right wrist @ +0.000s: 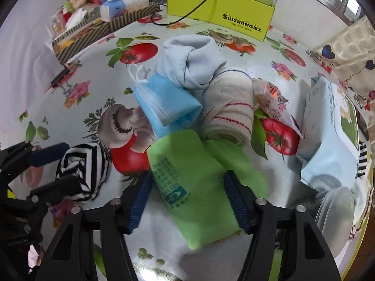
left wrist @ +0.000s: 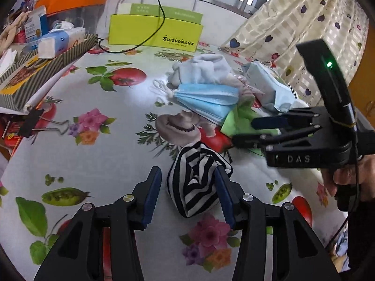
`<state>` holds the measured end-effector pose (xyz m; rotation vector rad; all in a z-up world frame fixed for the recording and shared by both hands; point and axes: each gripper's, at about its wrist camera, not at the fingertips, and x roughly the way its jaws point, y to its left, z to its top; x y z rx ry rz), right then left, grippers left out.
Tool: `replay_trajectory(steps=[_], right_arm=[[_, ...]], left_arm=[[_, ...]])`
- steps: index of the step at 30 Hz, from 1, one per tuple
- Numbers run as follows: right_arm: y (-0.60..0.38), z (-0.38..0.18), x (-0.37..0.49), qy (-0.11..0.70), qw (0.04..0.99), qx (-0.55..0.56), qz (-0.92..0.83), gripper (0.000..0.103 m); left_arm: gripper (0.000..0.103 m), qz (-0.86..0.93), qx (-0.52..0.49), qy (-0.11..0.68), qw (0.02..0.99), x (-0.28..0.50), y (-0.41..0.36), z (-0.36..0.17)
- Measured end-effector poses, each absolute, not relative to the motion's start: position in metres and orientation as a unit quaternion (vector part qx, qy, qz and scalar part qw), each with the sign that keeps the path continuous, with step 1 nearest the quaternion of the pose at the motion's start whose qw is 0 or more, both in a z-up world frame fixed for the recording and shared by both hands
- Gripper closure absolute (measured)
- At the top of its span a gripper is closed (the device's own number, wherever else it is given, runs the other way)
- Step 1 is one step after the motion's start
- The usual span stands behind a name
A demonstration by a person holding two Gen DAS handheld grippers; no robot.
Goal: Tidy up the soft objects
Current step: 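Grasp the light green cloth with the right tool while the left tool grips the striped cloth, then carry the striped cloth and green cloth with both tools to the box lid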
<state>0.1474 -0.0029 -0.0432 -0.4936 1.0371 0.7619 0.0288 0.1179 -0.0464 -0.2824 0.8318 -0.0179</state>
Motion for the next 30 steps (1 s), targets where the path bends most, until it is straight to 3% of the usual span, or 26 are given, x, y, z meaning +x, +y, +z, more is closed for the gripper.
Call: replay_trajectory(steps=[2,13,14,15,18,30], right_arm=[[-0.004,-0.041,0.145,0.472,0.774,-0.233,0.352,0.097],[-0.043,0.002,0.108,0.417,0.8,-0.177,0.395,0.097],[-0.048,0.008,0.102,0.408,0.802,-0.174,0.401,0.097],[-0.052,0.013,0.097,0.402,0.803,-0.171,0.406,0.097],[-0.065,0.026,0.083,0.384,0.807,-0.159,0.419,0.097],[-0.131,0.063,0.045,0.33,0.833,-0.098,0.433,0.097]], left_arm=[[0.055,-0.009,-0.132,0.404,0.905,0.03,0.114,-0.046],[0.055,-0.01,-0.084,0.41,0.908,0.031,0.075,-0.045],[0.061,-0.006,-0.075,0.408,0.91,0.031,0.071,-0.046],[0.077,-0.005,-0.072,0.408,0.91,0.032,0.068,-0.046],[0.087,-0.005,-0.087,0.413,0.907,0.032,0.065,-0.045],[0.088,0.03,-0.09,0.369,0.925,0.0,0.042,0.003]])
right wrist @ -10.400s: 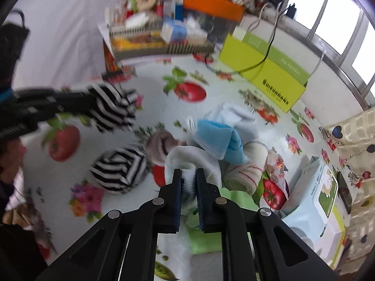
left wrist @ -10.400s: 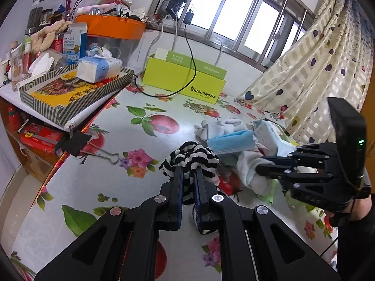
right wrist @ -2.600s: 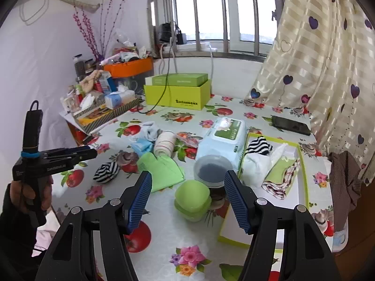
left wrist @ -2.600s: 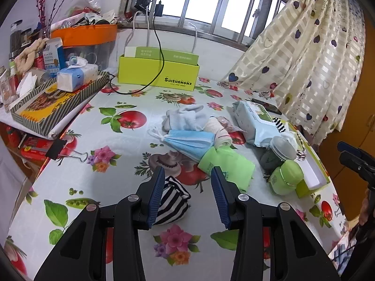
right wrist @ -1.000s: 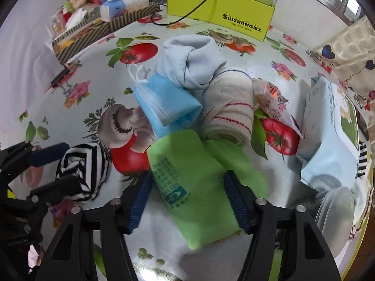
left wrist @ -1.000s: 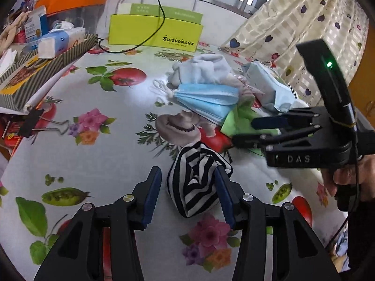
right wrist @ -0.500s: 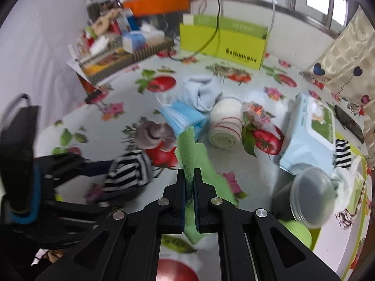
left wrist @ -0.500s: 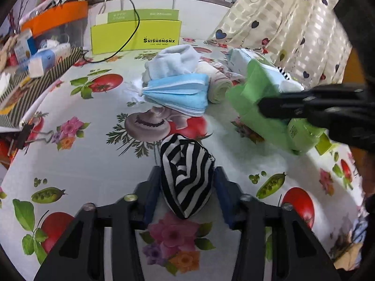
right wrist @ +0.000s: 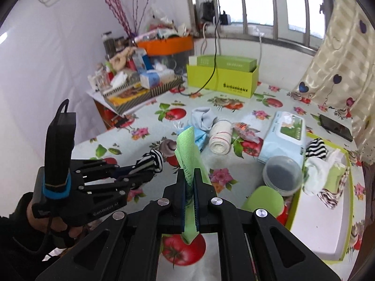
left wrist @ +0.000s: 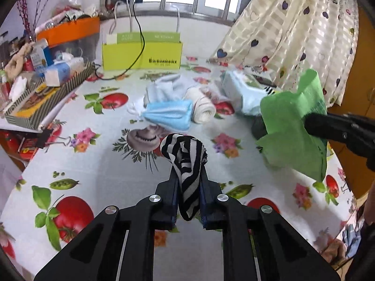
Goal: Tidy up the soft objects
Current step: 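Carry the striped cloth and green cloth with both tools to the box lid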
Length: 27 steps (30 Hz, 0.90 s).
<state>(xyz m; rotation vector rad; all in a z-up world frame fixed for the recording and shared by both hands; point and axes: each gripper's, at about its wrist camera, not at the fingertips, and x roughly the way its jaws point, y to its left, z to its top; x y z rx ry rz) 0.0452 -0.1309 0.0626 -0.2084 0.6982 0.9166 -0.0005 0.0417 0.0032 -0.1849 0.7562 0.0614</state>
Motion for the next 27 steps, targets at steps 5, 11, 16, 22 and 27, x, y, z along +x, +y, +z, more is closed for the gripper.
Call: replay_trajectory(steps=[5,11,16,22,27], right_arm=[[-0.151,0.069,0.042,0.323,0.841,-0.08,0.426,0.097],[-0.173,0.08,0.047,0.314,0.858,-0.067,0.401,0.097],[-0.192,0.093,0.054,0.301,0.875,-0.053,0.376,0.097],[-0.21,0.099,0.068,0.293,0.888,-0.048,0.352,0.097],[-0.233,0.091,0.086,0.302,0.897,-0.041,0.321,0.097]], left_arm=[[0.088,0.023,-0.094,0.362,0.927,-0.001,0.035,0.013],[0.088,-0.005,-0.096,0.346,0.933,0.011,0.024,0.025],[0.088,-0.029,-0.096,0.326,0.94,0.015,0.019,0.043],[0.088,-0.046,-0.095,0.305,0.946,0.025,0.014,0.061],[0.088,-0.058,-0.096,0.302,0.947,0.037,0.003,0.066]])
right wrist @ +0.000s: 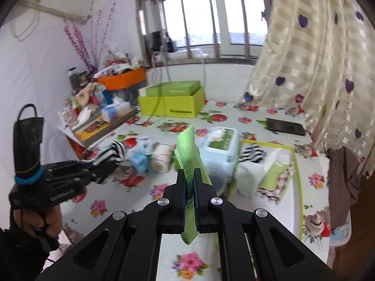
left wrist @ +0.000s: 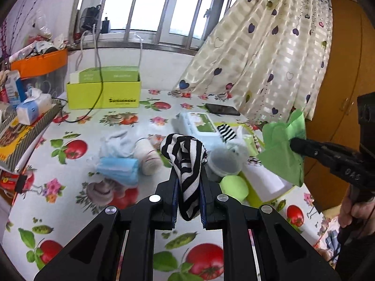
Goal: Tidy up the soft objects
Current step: 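Carry the striped cloth and green cloth with both tools to the box lid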
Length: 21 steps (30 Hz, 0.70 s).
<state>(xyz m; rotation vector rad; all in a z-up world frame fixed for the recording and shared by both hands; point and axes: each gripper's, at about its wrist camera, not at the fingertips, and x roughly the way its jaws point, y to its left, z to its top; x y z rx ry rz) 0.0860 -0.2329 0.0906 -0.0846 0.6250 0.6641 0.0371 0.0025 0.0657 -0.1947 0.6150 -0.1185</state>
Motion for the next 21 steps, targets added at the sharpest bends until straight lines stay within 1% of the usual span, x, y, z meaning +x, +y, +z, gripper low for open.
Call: replay_trajectory(steps=[11,21], right_arm=[[-0.293,0.039,0.136,0.355,0.9,-0.013,0.251,0.097],[-0.318,0.008,0.16,0.381,0.889,0.009,0.254,0.096]], left_arm=[[0.088,-0.109,-0.073,0.306,0.943,0.065,-0.055,0.078],[0.088,-0.14,-0.057,0.323,0.934,0.094,-0.11,0.077]])
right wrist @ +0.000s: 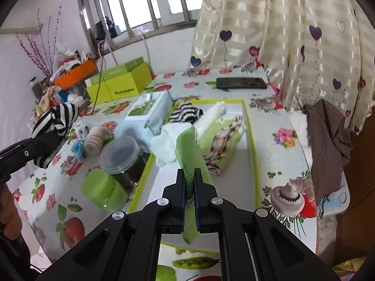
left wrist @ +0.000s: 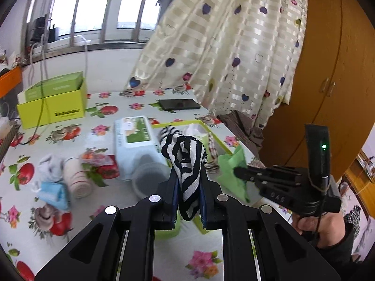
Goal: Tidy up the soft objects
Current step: 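Carry the striped cloth and green cloth with both tools to the box lid, then lower both cloths into the box lid and open both tools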
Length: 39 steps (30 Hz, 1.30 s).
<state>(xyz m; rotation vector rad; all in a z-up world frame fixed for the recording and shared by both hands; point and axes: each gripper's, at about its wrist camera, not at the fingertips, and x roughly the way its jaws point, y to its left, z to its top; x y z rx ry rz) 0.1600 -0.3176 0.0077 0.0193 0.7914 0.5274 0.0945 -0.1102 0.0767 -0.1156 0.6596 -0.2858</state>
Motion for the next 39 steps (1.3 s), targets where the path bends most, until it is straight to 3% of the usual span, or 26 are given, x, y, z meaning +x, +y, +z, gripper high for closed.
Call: replay_trajectory(steps=[2,4,6,7,17,25,39], right_arm=[[-0.322,-0.004,0.166,0.395,0.882,0.013,0.256,0.093],[-0.326,-0.011,0.169,0.407,0.877,0.015,0.254,0.081],[-0.331,-0.015,0.168,0.408,0.877,0.016,0.251,0.053],[-0.335,-0.014,0.167,0.404,0.879,0.019,0.254,0.051],[-0.367,-0.006,0.158,0.38,0.894,0.036,0.236,0.041],[-0.366,-0.004,0.161,0.378,0.894,0.037,0.237,0.041],[-0.351,0.024,0.137,0.356,0.898,0.064,0.25,0.041]], left_arm=[[0.088,-0.145,-0.052,0.329,0.932,0.101,-0.121,0.073],[0.088,-0.15,-0.048,0.339,0.928,0.109,-0.132,0.066],[0.088,-0.155,-0.043,0.351,0.922,0.117,-0.143,0.058],[0.088,-0.159,-0.04,0.357,0.92,0.12,-0.148,0.054],[0.082,-0.189,-0.029,0.398,0.897,0.149,-0.187,0.019],[0.078,-0.181,-0.034,0.412,0.892,0.156,-0.186,0.008],[0.078,-0.184,-0.067,0.358,0.913,0.111,-0.15,0.049]])
